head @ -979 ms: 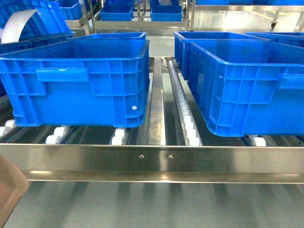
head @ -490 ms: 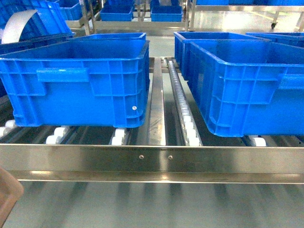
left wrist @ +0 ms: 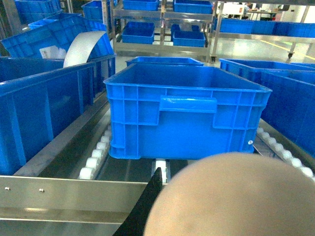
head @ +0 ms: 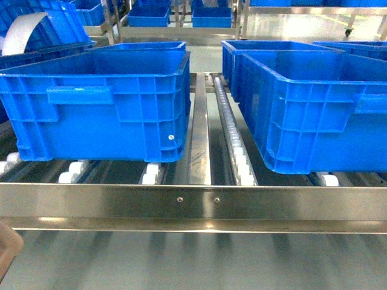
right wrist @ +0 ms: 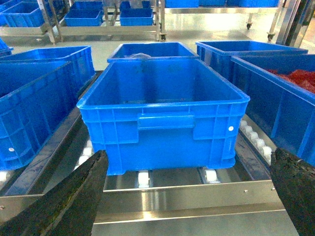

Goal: Place part in tray to right shelf

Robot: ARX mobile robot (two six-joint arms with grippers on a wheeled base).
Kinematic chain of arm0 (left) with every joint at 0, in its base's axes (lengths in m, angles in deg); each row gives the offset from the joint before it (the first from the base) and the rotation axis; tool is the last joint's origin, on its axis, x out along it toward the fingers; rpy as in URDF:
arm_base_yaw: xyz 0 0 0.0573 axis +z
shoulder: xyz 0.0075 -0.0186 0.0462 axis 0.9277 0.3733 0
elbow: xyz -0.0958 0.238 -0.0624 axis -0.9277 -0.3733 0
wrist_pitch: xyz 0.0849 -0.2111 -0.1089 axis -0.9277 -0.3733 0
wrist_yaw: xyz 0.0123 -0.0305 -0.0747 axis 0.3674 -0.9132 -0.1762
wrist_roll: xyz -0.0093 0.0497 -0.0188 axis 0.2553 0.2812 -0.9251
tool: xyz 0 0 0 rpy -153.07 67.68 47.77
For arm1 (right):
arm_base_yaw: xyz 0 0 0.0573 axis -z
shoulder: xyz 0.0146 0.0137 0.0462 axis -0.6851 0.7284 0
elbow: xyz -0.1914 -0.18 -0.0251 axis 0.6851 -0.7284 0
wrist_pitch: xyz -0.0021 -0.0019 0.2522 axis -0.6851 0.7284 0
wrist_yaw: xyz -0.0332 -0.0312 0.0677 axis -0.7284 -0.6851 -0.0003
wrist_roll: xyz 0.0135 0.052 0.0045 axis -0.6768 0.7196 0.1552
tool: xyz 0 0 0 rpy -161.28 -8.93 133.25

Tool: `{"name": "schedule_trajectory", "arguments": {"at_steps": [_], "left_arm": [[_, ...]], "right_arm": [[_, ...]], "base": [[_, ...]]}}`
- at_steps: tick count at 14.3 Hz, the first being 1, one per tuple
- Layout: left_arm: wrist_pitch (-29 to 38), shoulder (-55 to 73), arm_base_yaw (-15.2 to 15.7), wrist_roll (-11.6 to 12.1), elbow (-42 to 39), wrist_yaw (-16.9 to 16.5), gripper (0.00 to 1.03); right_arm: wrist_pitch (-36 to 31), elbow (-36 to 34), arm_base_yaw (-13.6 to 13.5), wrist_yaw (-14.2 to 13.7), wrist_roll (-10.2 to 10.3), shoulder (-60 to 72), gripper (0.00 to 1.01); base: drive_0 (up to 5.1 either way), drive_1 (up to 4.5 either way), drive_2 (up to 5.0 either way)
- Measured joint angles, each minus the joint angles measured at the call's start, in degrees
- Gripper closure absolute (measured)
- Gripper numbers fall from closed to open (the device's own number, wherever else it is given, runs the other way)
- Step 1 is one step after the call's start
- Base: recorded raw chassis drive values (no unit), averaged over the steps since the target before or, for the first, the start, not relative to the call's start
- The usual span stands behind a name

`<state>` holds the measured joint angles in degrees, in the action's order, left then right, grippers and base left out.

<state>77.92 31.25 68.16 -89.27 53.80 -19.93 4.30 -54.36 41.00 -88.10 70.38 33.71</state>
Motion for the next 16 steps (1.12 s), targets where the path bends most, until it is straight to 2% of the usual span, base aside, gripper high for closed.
{"name": "schedule_trajectory", "arguments": {"at_steps": [6,7,8,9,10,16], "left_arm": [[-7.19,-7.37,0.00,0.00,0.00,0.00,0.91],[-10.73,-10.23,0.00,0.02,0.02,0.02,0.91],[-18.71,-15.91,0.00,-0.11,0.02,-0.07,0.91],[-16.41,-16.96,0.00,0.00,0.11,0.04,0.91],[-18.29,-16.96,0.00,-0.02,0.04,-0.04,0.91],[-17.59,-17.00,0.00,-0.02,0.04,0.00,0.91]], "right_arm": [[0.02,0.00,0.00,0.00,0.00,0.00,0.03],[0.00,0.00,0.00,0.00,0.00,0.00,0.03],[0.02,0.00,0.00,-0.02,0.00,0.00,0.03],[-0.13,0.00,0.00,0.00,0.00,0.00,0.03],[0.09,0.00,0.02,-0.02,0.00,0.00,0.03],[0.02,0.00,0.00,-0.02,0.00,0.00,0.03]], "base": [[0.0,0.00,0.0],[0.0,0.00,0.0],[0.0,0.00,0.0],[0.0,0.00,0.0],[0.0,0.00,0.0],[0.0,0.00,0.0]]}}
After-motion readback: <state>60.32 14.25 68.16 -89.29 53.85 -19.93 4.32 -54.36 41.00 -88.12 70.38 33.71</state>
